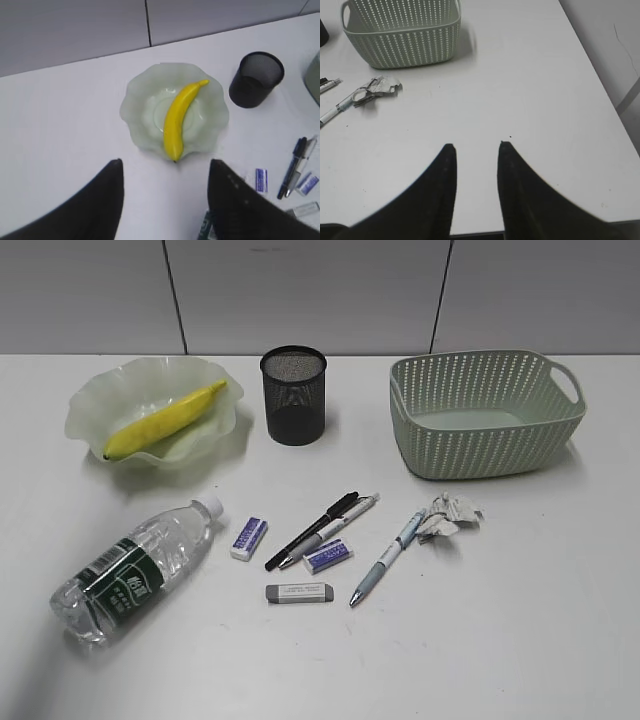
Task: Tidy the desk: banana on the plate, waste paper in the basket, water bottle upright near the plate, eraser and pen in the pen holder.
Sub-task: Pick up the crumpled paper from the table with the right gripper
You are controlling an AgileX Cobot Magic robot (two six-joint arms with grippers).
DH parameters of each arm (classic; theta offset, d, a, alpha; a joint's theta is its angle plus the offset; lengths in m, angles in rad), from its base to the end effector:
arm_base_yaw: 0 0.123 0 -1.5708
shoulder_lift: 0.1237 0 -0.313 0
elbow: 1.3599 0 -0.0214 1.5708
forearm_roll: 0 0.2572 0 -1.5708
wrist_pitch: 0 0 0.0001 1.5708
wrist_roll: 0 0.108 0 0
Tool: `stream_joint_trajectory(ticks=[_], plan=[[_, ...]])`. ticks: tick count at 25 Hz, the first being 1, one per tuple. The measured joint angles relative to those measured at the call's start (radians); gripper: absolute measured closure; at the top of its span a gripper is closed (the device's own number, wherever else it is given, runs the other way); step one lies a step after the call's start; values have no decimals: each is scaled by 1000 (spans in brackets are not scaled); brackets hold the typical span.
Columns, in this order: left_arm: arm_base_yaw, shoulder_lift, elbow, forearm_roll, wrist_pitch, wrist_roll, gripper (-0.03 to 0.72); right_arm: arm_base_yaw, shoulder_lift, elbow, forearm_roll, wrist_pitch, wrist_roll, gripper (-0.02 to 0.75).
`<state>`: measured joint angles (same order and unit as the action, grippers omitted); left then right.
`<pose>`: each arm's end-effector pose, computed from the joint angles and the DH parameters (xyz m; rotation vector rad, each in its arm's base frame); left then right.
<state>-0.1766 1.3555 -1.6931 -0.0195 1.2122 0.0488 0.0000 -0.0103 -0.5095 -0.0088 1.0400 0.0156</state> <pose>0.2684 -0.0499 0.4836 0.2662 2.3446 -0.0871 -0.0140 -0.0008 0.2773 0.0160 2.0037 -0.0005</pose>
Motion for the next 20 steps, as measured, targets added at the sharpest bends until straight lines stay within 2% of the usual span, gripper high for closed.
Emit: stream_joint_trajectory(ticks=[3,10,15,17,20], plan=[[0,-161,155,0,0,-14,295,0,0,0,0,0,0,498],[0,-601,635,-24,-12,-81,301,0,0,0,1,0,0,498],[0,-909,923,20,-67,-87,304,3,0,-2,18,-7,-16,498],[0,-1021,995,28,-70,-87,305,5,0,-11,70,-38,-80,498],[0,-1164,1069,26,-77,-87,305,6,47,-21,213,-152,-285,498]])
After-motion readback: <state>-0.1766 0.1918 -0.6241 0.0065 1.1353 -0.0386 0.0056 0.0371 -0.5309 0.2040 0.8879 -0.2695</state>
